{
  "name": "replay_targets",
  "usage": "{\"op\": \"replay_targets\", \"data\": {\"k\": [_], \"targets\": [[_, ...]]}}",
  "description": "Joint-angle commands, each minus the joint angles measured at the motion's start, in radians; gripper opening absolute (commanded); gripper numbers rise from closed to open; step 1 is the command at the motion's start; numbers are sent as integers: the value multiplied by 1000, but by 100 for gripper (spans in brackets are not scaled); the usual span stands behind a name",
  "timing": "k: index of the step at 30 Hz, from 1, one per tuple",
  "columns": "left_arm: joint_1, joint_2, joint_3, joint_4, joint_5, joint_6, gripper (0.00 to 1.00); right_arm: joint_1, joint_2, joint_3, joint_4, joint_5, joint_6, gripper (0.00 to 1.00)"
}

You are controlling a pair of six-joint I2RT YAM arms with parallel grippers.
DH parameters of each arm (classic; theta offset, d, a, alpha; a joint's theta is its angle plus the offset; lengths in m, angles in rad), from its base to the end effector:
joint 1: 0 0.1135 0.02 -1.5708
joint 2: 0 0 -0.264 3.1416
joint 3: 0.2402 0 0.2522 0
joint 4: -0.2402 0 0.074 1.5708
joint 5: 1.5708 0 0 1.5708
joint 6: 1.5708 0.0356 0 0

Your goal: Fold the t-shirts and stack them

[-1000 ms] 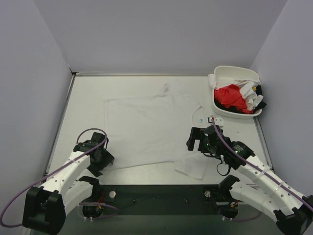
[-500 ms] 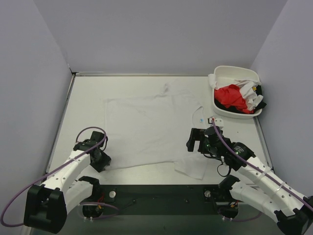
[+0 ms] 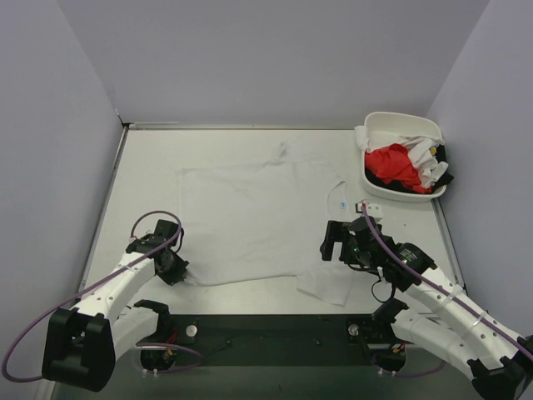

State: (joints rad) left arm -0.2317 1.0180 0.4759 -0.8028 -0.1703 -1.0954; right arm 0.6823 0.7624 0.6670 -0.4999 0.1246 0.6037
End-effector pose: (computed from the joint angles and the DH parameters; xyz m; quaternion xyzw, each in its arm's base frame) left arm 0.1441 -0.0278 0.1569 -0.4231 0.8951 -0.0026 0.1405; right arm 0.1341 0.1032 0.2709 -0.0055 0.8821 0.2364 0.4073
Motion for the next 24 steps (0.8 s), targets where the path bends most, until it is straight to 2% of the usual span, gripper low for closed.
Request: {"op": "replay_targets", "data": {"k": [1,6,10,16,20,24], "targets": [[8,-9,55,25,-23,32,0,6,6,3,-83,49,40,96],[8,-27,141,14,-12,69,0,6,0,-33,-149,78,117,94],[8,-22,155,46,20,95,0,8,-43,-118,-173,46,191,93],[6,-21,127,108,38,127,0,26,-118,-271,-181,-80,358,87],[11,-18,90,137,43,140,0,43,-186,-320,-186,-97,430,82],[19,4,72,172,68,147,0,57,-158,-325,-183,-92,459,76]]}}
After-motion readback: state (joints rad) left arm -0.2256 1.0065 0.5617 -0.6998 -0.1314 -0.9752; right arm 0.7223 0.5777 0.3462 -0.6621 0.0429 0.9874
